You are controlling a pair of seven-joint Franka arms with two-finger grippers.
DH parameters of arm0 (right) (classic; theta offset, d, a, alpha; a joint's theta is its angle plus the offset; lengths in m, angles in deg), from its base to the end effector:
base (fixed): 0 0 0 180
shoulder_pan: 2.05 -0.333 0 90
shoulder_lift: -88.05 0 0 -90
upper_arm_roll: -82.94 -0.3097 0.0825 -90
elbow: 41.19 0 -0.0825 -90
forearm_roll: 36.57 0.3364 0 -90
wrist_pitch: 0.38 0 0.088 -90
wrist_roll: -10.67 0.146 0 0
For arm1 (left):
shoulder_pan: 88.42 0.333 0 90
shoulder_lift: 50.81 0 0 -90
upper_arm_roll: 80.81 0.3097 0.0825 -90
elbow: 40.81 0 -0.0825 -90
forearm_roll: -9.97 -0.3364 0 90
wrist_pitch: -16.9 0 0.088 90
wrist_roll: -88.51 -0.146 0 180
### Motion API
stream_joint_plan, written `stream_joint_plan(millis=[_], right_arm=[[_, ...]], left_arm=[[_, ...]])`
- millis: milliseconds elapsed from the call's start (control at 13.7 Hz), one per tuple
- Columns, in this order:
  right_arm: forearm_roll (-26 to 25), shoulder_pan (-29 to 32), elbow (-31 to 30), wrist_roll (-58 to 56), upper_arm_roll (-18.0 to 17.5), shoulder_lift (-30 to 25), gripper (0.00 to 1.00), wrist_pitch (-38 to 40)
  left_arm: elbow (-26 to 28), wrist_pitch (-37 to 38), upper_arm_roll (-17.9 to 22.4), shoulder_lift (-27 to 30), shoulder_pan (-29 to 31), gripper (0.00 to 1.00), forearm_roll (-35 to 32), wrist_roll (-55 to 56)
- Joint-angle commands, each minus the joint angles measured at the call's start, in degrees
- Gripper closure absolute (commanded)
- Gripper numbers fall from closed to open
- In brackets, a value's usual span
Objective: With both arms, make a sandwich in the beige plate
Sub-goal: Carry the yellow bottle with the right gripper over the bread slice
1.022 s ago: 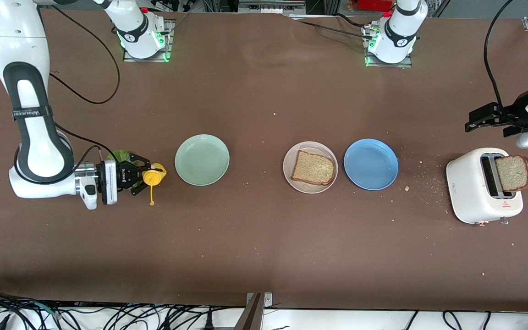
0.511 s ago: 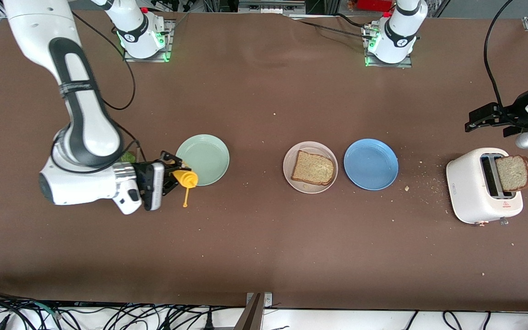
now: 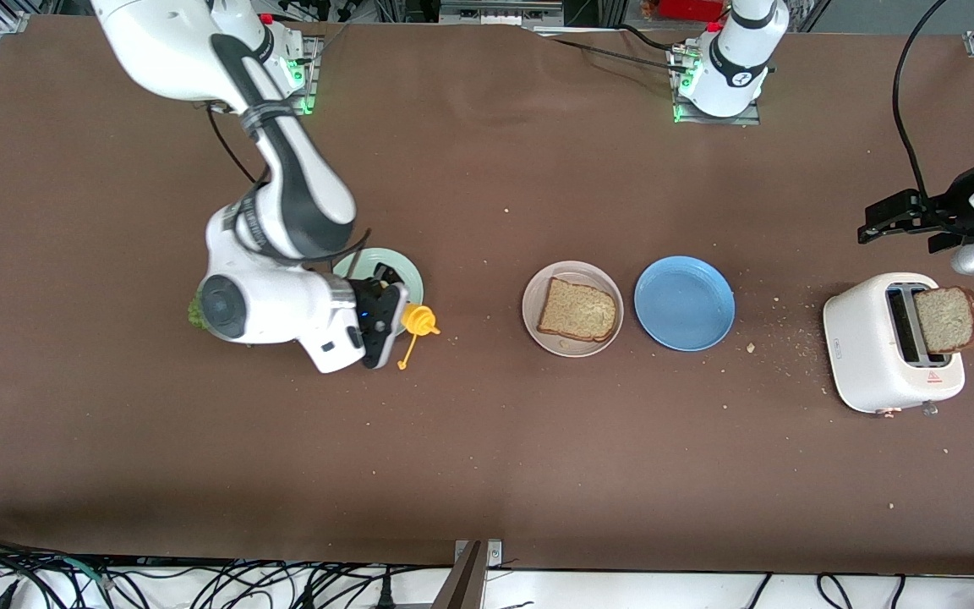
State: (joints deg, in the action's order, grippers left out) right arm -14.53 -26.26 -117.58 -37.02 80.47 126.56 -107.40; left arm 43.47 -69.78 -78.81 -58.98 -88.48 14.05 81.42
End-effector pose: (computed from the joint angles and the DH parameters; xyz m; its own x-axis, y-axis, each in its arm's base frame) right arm 0.5805 0.3332 0.3095 0.4303 0.8878 0.1631 0.8628 -0.3515 -0.3634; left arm 0.5383 0.0063 0.5421 0.9914 -0.0936 -0.0914 -0.0866 -0.9932 0.0780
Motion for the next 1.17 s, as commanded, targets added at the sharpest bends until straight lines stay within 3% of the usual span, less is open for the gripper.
stream_joint_plan(millis=[0, 438, 730, 1022, 1095], right_arm=[[-10.22, -5.48, 4.66, 7.94, 0.44, 1.83, 0.88, 0.32], [-27.81, -16.64, 9.15, 20.51, 0.88, 5.60, 0.88, -0.03], [-41.69, -22.79, 11.88, 26.75, 0.88, 10.00, 0.88, -0.03], [-59.61, -29.13, 13.28, 30.46, 0.79, 13.69, 0.88, 0.15], [-61.48, -29.66, 13.37, 30.55, 0.79, 13.96, 0.88, 0.15]], left_arm=[[0.63, 0.37, 0.03, 0.61, 0.15, 0.00, 0.84, 0.14], [0.63, 0.37, 0.03, 0.70, 0.15, 0.00, 0.84, 0.14], [0.63, 0.37, 0.03, 0.70, 0.15, 0.00, 0.84, 0.14], [0.63, 0.37, 0.03, 0.70, 0.15, 0.00, 0.84, 0.14], [0.63, 0.37, 0.03, 0.70, 0.15, 0.00, 0.84, 0.14]])
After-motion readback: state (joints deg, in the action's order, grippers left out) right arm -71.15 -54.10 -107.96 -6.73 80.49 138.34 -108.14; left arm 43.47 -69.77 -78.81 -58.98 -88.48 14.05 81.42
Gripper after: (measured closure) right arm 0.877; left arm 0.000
